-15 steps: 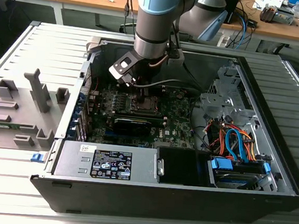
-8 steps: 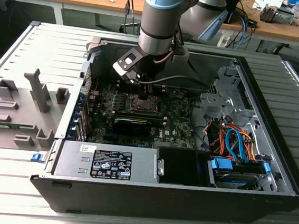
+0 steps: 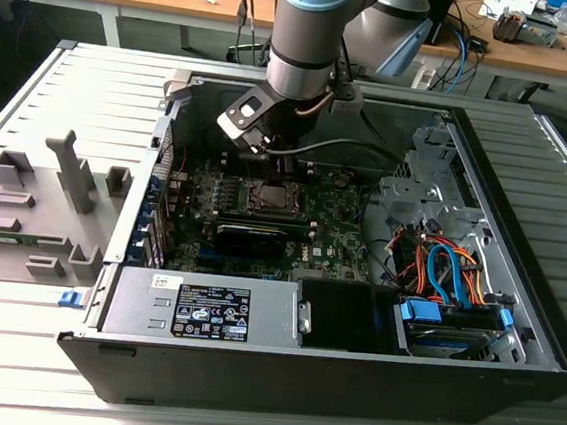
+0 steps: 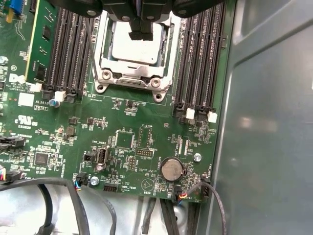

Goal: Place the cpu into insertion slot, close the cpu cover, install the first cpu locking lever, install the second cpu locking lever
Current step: 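Close the cpu cover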

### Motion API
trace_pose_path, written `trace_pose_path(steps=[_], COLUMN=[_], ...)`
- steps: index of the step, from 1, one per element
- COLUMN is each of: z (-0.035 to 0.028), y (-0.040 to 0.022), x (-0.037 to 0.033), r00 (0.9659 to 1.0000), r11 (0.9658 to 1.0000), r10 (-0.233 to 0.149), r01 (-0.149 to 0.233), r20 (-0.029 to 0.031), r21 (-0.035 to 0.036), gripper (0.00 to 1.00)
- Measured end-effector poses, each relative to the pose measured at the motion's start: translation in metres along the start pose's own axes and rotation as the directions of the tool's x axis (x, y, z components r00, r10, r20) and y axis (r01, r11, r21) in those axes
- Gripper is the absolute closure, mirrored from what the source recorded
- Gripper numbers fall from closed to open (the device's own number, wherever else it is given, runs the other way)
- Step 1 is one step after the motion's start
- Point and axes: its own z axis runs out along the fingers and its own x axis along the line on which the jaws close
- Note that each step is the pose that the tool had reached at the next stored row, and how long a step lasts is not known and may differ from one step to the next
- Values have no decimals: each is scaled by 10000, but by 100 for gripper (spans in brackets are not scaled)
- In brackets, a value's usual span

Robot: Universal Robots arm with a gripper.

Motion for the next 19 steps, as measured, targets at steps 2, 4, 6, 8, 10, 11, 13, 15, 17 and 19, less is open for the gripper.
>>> trace_pose_path(steps=[2, 4, 6, 8, 10, 11, 13, 15, 17, 19], z=[-55, -106, -149, -223, -246, -252, -252, -252, -253, -253], y=[-2, -3, -4, -6, -7, -7, -7, -7, -7, -7], x=[2, 4, 5, 8, 9, 9, 9, 9, 9, 9], r00=[10000, 10000, 10000, 10000, 10000, 10000, 10000, 10000, 10000, 10000], r11=[10000, 10000, 10000, 10000, 10000, 10000, 10000, 10000, 10000, 10000], r10=[0, 0, 0, 0, 0, 0, 0, 0, 0, 0], r01=[0, 0, 0, 0, 0, 0, 0, 0, 0, 0], r20=[2, 1, 0, 1, 2, 2, -2, -2, -1, -1], r21=[0, 1, -1, 0, 1, 1, -1, -1, 0, 0], gripper=[89, 89, 89, 89, 89, 89, 89, 89, 89, 89])
